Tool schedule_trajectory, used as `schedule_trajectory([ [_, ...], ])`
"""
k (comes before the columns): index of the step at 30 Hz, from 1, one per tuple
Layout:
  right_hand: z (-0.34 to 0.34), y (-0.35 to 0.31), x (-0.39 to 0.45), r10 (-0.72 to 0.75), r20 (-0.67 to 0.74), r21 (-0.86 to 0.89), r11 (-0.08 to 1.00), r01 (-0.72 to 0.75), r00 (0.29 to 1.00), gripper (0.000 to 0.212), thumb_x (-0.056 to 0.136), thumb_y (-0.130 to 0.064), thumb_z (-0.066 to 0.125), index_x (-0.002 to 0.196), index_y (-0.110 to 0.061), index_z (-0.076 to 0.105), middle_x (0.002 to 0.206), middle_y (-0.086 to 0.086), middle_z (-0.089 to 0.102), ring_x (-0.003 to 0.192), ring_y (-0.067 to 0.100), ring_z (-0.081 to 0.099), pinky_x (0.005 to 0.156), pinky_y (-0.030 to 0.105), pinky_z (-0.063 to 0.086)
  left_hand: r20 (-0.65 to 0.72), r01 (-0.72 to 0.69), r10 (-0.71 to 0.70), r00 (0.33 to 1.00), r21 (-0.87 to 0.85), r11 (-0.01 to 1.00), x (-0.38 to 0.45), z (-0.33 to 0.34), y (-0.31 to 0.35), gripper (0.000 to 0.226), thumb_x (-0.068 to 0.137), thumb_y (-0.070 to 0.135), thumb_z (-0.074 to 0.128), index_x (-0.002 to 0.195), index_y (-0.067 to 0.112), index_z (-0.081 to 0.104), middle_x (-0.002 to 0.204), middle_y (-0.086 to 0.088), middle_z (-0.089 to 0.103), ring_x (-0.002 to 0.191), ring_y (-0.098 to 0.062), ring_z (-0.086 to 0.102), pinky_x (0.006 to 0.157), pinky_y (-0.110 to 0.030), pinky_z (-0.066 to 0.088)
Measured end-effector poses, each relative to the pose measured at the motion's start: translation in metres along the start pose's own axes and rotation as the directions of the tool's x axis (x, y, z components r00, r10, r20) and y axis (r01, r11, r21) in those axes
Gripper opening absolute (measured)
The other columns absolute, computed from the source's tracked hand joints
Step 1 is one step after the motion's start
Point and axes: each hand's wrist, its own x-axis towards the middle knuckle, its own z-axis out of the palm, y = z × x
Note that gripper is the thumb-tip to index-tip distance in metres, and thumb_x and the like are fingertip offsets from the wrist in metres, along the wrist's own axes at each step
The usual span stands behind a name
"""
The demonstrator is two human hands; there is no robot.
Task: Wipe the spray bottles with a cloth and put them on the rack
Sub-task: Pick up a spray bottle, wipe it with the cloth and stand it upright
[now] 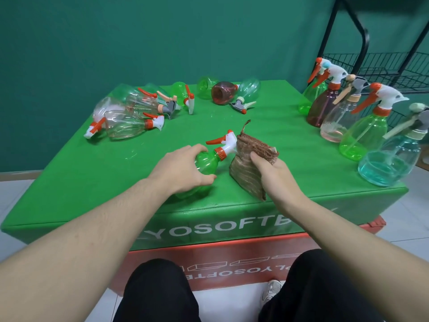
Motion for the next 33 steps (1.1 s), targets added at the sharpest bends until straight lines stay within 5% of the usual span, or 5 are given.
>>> schedule_trajectory([
  [6,0.006,-0.01,-0.006,-0.015,0.032,-0.038,0.999,0.016,0.999,0.038,0.108,-0.029,0.043,0.119,-0.001,0.067,0.118,0.022,0.068,0.115,0.036,0.059,0.102,0.037,0.044,0.021,-0.016,0.016,1.0,0.029,0.999,-0.002,0.0,0.003,0.082,0.082,0.059,0.074,0.152,0.032,0.041,0.148,0.001,0.054,0.126,-0.023,0.058,0.105,-0.04,0.05],
  [18,-0.002,-0.014,0.022,0.043,0.068,-0.08,0.996,-0.037,0.997,0.029,0.104,-0.039,0.05,0.098,-0.021,0.073,0.107,-0.002,0.077,0.105,0.022,0.071,0.108,0.045,0.047,0.008,0.039,-0.039,0.999,0.042,0.998,0.0,0.0,0.004,0.081,0.082,0.06,0.074,0.15,0.032,0.041,0.144,-0.001,0.055,0.113,-0.023,0.062,0.095,-0.038,0.054],
  [22,-0.013,-0.023,0.015,0.053,0.119,-0.092,0.995,-0.042,0.991,0.025,0.105,-0.031,0.05,0.097,-0.018,0.07,0.103,0.001,0.077,0.098,0.022,0.072,0.105,0.046,0.05,0.028,0.081,-0.081,0.996,0.003,0.997,0.002,-0.005,0.005,0.082,0.083,0.059,0.075,0.151,0.03,0.04,0.13,-0.001,0.061,0.073,-0.011,0.06,0.063,-0.029,0.051],
  [27,-0.023,-0.034,0.016,0.122,0.028,0.135,0.983,-0.125,0.992,0.023,0.107,-0.024,0.046,0.092,-0.016,0.062,0.082,0.002,0.071,0.077,0.021,0.068,0.09,0.043,0.056,0.022,0.03,-0.03,0.999,-0.002,1.0,-0.011,-0.007,0.005,0.086,0.081,0.06,0.077,0.152,0.029,0.04,0.153,-0.001,0.05,0.125,-0.022,0.058,0.102,-0.038,0.05],
  [33,-0.027,-0.036,0.024,0.099,0.007,0.14,0.985,-0.099,0.995,0.021,0.106,-0.018,0.045,0.087,-0.018,0.053,0.066,-0.003,0.064,0.063,0.016,0.064,0.07,0.032,0.054,0.062,-0.043,0.037,0.997,0.101,0.994,-0.028,-0.011,-0.01,0.101,0.068,0.071,0.081,0.152,0.033,0.039,0.143,0.004,0.053,0.128,-0.02,0.054,0.107,-0.041,0.048],
])
